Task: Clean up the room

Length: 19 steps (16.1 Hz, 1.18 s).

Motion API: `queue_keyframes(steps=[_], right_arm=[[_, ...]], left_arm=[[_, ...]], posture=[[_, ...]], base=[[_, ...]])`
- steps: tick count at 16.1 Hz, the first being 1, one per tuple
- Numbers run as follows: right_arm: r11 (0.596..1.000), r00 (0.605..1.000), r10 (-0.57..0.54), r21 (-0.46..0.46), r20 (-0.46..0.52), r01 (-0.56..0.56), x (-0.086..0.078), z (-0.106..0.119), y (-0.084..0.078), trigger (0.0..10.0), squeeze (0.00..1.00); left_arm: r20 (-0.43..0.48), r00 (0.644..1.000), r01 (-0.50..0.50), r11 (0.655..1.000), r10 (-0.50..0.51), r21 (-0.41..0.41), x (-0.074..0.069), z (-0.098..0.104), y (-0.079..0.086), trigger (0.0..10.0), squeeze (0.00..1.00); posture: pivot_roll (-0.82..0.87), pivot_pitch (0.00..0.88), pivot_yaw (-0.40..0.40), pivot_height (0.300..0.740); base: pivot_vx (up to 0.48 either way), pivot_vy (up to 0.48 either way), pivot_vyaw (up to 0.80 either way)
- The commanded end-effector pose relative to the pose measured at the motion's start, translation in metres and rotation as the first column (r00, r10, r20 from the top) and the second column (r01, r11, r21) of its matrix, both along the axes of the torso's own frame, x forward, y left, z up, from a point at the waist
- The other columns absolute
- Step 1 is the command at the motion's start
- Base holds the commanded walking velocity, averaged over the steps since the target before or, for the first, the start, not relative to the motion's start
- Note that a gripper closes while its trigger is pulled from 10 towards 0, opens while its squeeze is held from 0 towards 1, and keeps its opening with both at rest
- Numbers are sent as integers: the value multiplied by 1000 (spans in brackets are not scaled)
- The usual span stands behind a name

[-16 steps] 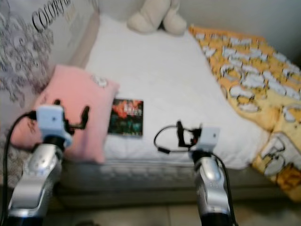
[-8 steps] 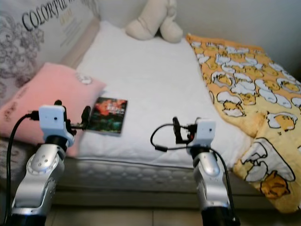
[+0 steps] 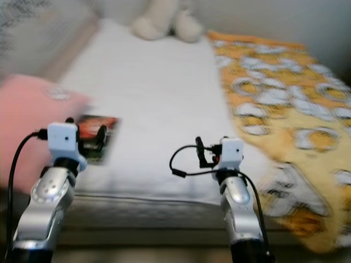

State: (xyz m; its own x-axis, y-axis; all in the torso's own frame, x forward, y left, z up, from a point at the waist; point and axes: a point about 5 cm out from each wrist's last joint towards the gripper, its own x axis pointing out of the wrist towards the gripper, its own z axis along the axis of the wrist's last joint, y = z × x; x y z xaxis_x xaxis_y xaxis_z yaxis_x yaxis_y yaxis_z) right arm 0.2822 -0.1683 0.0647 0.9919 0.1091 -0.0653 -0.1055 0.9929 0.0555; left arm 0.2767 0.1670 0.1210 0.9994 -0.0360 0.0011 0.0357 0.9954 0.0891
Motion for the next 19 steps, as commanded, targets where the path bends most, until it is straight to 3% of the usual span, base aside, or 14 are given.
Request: queue_keyframes(steps=[1, 4, 14, 19], right_arm=[[1000, 1000, -23, -9, 9, 23, 1, 2, -8, 10000, 0], [1000, 999, -26, 0, 29, 26, -1, 5, -11, 10000, 0], [1000, 999, -20, -12, 34, 20, -3, 5, -10, 10000, 0], [999, 1000, -13, -49, -10, 12, -8, -1, -18, 10000, 0]], left_arm=[[2, 1000, 29, 1000, -29, 4, 0, 1, -7, 10000, 0], [-22, 1000, -3, 999, 2, -35, -6, -7, -2, 10000, 0], [3, 997, 79, 996, -79, -41, -10, -3, -12, 10000, 0], [-8, 991, 135, 990, -136, -27, -3, -1, -13, 10000, 0]], posture=[[143, 0, -107, 740], [140, 0, -117, 740], [129, 0, -101, 740], [115, 0, -94, 740]], base=[[341, -334, 0], [346, -329, 0], [352, -322, 0], [80, 0, -148]])
